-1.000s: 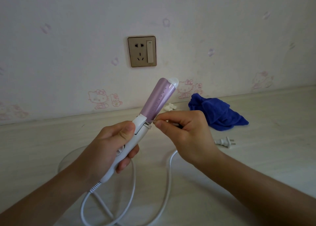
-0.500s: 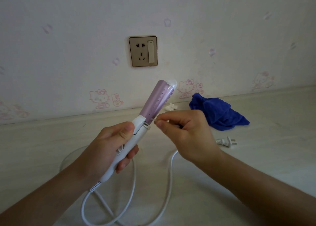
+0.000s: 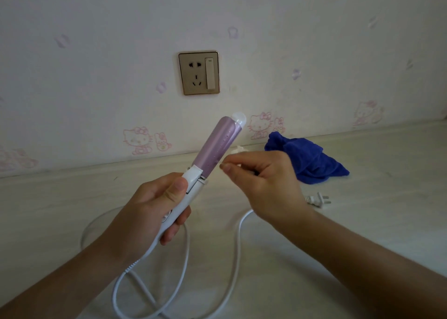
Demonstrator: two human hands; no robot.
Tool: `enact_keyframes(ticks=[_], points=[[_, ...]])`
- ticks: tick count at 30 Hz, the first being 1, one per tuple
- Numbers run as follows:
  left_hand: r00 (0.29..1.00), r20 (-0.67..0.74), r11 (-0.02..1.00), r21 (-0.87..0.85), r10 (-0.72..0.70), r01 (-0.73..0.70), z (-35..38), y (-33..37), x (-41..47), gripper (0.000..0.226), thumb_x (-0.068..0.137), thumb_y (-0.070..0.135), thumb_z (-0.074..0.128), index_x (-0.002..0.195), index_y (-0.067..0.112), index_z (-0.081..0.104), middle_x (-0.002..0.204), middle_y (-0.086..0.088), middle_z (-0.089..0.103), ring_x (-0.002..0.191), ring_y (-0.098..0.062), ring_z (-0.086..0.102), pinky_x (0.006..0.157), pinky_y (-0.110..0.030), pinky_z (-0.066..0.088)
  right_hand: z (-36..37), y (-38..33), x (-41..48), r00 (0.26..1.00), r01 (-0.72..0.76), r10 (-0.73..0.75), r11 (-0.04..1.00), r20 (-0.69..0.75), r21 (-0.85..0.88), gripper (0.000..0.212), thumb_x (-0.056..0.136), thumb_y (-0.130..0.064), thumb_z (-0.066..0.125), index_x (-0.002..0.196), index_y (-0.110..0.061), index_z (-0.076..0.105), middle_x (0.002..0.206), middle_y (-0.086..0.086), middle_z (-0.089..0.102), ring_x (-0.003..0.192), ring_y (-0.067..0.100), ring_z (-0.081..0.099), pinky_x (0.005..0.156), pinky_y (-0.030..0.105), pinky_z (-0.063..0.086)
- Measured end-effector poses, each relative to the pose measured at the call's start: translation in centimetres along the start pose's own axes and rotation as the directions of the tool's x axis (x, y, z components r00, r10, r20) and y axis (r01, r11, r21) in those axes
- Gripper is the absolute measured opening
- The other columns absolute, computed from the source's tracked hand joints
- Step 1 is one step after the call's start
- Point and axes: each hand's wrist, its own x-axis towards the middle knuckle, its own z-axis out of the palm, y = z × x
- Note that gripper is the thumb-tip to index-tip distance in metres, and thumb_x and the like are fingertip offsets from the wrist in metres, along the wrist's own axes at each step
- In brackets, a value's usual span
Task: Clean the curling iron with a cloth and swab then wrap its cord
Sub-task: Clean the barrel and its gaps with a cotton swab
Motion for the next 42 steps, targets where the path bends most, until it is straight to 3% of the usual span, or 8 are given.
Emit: enact_keyframes(ticks=[5, 13, 17, 22, 28, 32, 34, 42], points=[[0.999, -0.007, 0.998, -0.047, -0.047, 0.047, 0.0, -0.3, 0.0, 0.038, 0.09, 0.049, 0.052, 0.084, 0.015, 0.068, 0.063, -0.012, 0.053, 0.039, -0.019, 0.036, 0.039, -0.022, 0.031, -0.7, 0.8, 0.5, 0.995, -0.055, 0.057, 0.998, -0.084, 0.026, 0.023, 0.098, -0.011, 0.069, 0.076, -0.013, 0.076, 0.054, 0.009, 0.058, 0.048, 0.029, 0.047, 0.046, 0.033, 0.04], [0.983, 0.116, 0.975, -0.154, -0.145, 0.162, -0.3, 0.1, -0.2, 0.061, 0.094, 0.058, 0.047, 0.11, 0.004, 0.071, 0.063, -0.013, 0.05, 0.035, -0.016, 0.035, 0.039, -0.019, 0.034, -1.1, 1.0, 0.9, 0.994, -0.045, 0.05, 0.998, -0.102, 0.05, 0.035, 0.098, -0.01, 0.067, 0.063, -0.015, 0.068, 0.049, 0.004, 0.047, 0.046, 0.023, 0.038, 0.048, 0.027, 0.034], [0.991, 0.062, 0.983, -0.134, -0.12, 0.127, -0.2, -0.2, -0.2, 0.06, 0.092, 0.053, 0.048, 0.098, -0.005, 0.063, 0.061, -0.018, 0.05, 0.033, -0.017, 0.036, 0.038, -0.019, 0.033, 0.0, 0.3, 0.2, 0.997, -0.046, 0.048, 0.998, -0.054, 0.034, 0.023, 0.098, -0.011, 0.068, 0.077, -0.011, 0.079, 0.049, -0.005, 0.05, 0.045, 0.007, 0.038, 0.048, 0.02, 0.035], [1.0, -0.019, 0.997, 0.073, -0.007, 0.008, 0.1, -0.2, -0.5, 0.038, 0.088, 0.058, 0.054, 0.081, 0.024, 0.068, 0.063, -0.009, 0.054, 0.041, -0.021, 0.038, 0.04, -0.026, 0.033, -0.5, 0.6, 0.7, 0.995, -0.066, 0.067, 0.998, -0.067, 0.018, 0.046, 0.097, -0.008, 0.068, 0.054, -0.023, 0.058, 0.046, -0.007, 0.037, 0.047, 0.009, 0.031, 0.048, 0.024, 0.03], [0.984, -0.079, 0.916, 0.383, 0.157, -0.115, 0.4, -0.6, -0.7, 0.049, 0.088, 0.069, 0.049, 0.107, 0.028, 0.067, 0.062, -0.002, 0.051, 0.047, -0.014, 0.042, 0.047, -0.026, 0.037, -1.1, 0.8, 1.0, 0.984, -0.134, 0.137, 0.99, -0.113, 0.031, 0.019, 0.097, -0.012, 0.07, 0.082, -0.004, 0.079, 0.057, 0.024, 0.052, 0.05, 0.017, 0.034, 0.049, 0.031, 0.031], [0.967, -0.131, 0.836, 0.537, 0.218, -0.115, 0.3, -0.6, -0.9, 0.051, 0.085, 0.073, 0.048, 0.112, 0.033, 0.064, 0.062, -0.011, 0.052, 0.048, -0.017, 0.042, 0.052, -0.036, 0.041, -0.1, 0.3, 0.3, 0.987, -0.154, 0.155, 0.987, -0.034, 0.037, 0.038, 0.097, -0.012, 0.069, 0.062, -0.027, 0.072, 0.046, -0.003, 0.044, 0.046, 0.006, 0.035, 0.047, 0.023, 0.031], [0.96, -0.147, 0.785, 0.612, 0.236, -0.099, 0.2, -0.3, -1.0, 0.05, 0.083, 0.074, 0.047, 0.113, 0.037, 0.062, 0.058, -0.006, 0.053, 0.046, -0.013, 0.044, 0.049, -0.034, 0.042, -0.2, 0.5, 0.5, 0.983, -0.173, 0.174, 0.984, -0.049, 0.033, 0.029, 0.097, -0.015, 0.07, 0.069, -0.021, 0.077, 0.05, 0.008, 0.051, 0.047, 0.011, 0.038, 0.047, 0.025, 0.034], [0.965, -0.147, 0.797, 0.598, 0.216, -0.088, 0.3, 0.1, -1.0, 0.049, 0.083, 0.073, 0.048, 0.112, 0.037, 0.064, 0.063, -0.011, 0.054, 0.048, -0.019, 0.045, 0.053, -0.042, 0.047, -0.6, 0.8, 0.7, 0.985, -0.155, 0.159, 0.986, -0.075, 0.059, 0.03, 0.097, -0.012, 0.07, 0.071, 0.002, 0.071, 0.052, 0.017, 0.044, 0.047, 0.01, 0.033, 0.047, 0.022, 0.031]])
